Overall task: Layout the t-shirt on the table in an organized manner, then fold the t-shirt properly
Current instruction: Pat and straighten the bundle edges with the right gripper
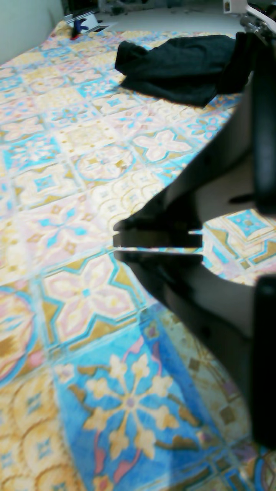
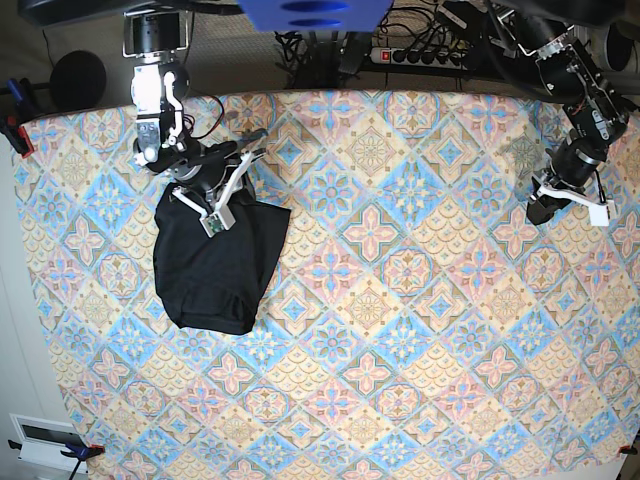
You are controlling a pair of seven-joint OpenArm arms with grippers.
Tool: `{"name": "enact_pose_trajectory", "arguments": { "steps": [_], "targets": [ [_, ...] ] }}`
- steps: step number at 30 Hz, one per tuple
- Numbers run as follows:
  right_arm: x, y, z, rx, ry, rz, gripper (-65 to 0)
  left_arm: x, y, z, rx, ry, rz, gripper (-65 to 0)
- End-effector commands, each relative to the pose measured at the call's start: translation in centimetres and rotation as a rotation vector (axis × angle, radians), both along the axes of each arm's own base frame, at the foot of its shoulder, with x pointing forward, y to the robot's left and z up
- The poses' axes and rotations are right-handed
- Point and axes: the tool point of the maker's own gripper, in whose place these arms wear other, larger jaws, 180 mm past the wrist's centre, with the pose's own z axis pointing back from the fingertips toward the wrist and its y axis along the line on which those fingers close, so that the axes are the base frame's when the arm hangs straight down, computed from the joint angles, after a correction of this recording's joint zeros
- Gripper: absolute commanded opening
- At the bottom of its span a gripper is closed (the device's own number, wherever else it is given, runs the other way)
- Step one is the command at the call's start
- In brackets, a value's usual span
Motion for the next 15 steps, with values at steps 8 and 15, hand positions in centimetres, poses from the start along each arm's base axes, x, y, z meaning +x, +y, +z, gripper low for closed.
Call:
{"name": "enact_pose_trajectory", "arguments": {
  "steps": [8, 15],
  "targets": [
    [-0.5, -0.8, 1.2, -0.025, -0.033, -0.009, -65.0, 0.7, 1.4, 2.0, 0.049, -0.045, -0.007, -64.3],
    [-0.5, -0.7, 1.9, -0.028, -0.053, -0.005, -65.0, 0.6, 1.4, 1.9, 0.049, -0.042, -0.007, -64.3]
  ]
}}
